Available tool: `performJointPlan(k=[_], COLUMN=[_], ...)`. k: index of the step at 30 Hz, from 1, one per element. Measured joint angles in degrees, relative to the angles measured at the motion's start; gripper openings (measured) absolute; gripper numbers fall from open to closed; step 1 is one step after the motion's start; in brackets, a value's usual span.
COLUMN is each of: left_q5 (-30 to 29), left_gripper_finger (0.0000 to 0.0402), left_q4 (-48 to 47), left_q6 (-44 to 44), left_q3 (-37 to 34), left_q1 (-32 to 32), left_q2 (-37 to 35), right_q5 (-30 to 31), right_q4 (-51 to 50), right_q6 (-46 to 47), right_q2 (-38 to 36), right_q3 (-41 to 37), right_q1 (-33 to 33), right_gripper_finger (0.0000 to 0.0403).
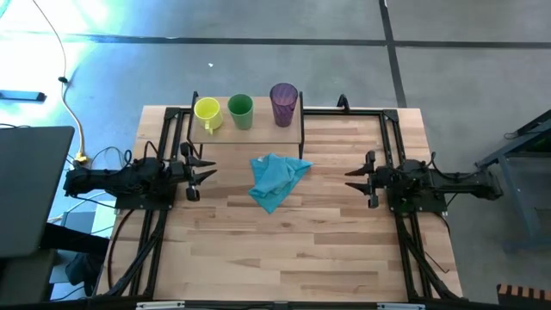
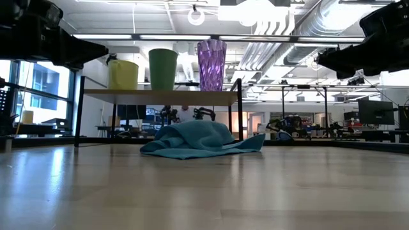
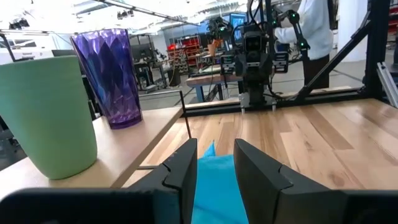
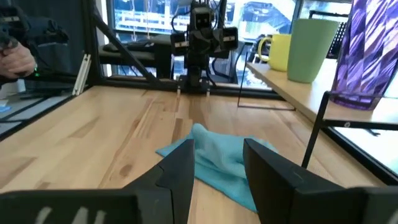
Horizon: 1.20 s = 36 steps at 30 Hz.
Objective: Stack small to large cups/mugs on shelf
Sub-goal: Return to Home Position
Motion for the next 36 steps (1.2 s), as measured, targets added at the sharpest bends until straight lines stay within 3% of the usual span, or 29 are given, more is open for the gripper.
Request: performJointPlan(k=[13,24,36], left_q5=[0.5,7.0,7.3], left_gripper_finger=[0.0095,0.0095,0.0095], left_q4=[0.1,-1.7,-1.7], left_q6=[-1.1,-5.9,-7.4], left_q3=[0.0,0.2,0.2], left_q1=[0.0,0.0,0.0], left_q2=[0.0,1.5,3.8], right_q5=[-0.3,-2.1,-3.8], right_q4=[-0.1,0.0,0.4], right_q6=[1.3,3.2,3.9], right_q2=[5.3,5.6,5.6], right_q3=[0.0,0.0,0.0], right_q1=[0.0,0.0,0.0], right_gripper_finger=[0.0128,0.0128,0.0128])
